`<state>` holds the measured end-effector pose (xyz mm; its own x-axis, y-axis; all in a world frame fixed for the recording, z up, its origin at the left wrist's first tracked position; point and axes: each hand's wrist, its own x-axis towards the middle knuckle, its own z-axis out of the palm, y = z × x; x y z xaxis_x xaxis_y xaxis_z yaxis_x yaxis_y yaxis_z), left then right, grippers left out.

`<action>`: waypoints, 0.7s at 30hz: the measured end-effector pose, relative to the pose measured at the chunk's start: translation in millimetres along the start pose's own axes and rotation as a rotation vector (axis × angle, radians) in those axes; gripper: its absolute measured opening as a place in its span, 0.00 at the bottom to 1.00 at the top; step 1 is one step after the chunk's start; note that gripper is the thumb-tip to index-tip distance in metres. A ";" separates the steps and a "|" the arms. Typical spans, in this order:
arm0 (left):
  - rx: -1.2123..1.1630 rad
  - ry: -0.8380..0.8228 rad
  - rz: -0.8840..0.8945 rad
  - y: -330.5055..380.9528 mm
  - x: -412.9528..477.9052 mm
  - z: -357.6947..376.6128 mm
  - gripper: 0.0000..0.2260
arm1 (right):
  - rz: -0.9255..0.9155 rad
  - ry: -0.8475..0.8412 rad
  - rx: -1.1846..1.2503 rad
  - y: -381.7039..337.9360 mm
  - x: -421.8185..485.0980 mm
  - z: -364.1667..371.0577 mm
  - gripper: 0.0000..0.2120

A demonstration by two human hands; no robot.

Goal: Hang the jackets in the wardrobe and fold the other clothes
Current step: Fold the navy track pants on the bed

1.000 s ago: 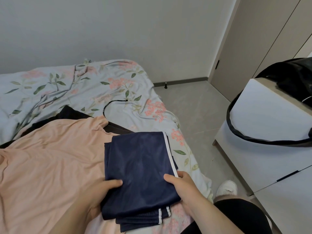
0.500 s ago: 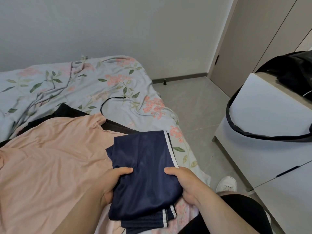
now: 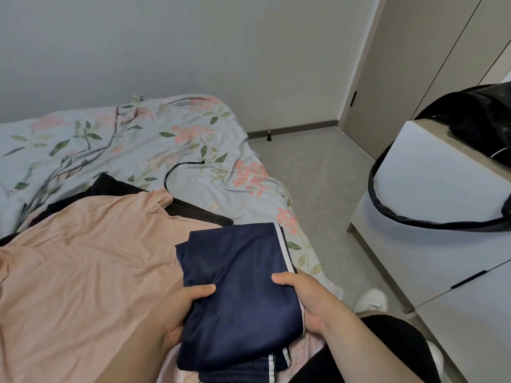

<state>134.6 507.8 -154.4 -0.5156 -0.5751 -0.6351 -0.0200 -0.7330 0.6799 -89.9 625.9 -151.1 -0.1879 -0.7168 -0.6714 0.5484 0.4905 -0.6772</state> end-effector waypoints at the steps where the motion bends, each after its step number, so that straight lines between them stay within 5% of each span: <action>1: 0.005 -0.006 0.033 1.3 -3.9 3.0 0.22 | -0.024 -0.005 0.016 -1.2 -3.4 -0.9 0.22; 14: 0.288 -0.204 0.496 44.5 -53.1 137.2 0.17 | -0.482 0.141 0.184 -44.3 -137.3 -58.9 0.20; 21: 0.382 -0.404 0.520 25.9 -72.9 241.6 0.13 | -0.666 0.384 0.186 -48.8 -234.6 -110.9 0.09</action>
<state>-35.2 618.6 -2.0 -0.8116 -0.5805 -0.0652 0.0534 -0.1849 0.9813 -163.0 825.0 6.1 -0.7744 -0.5925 -0.2220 0.3424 -0.0974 -0.9345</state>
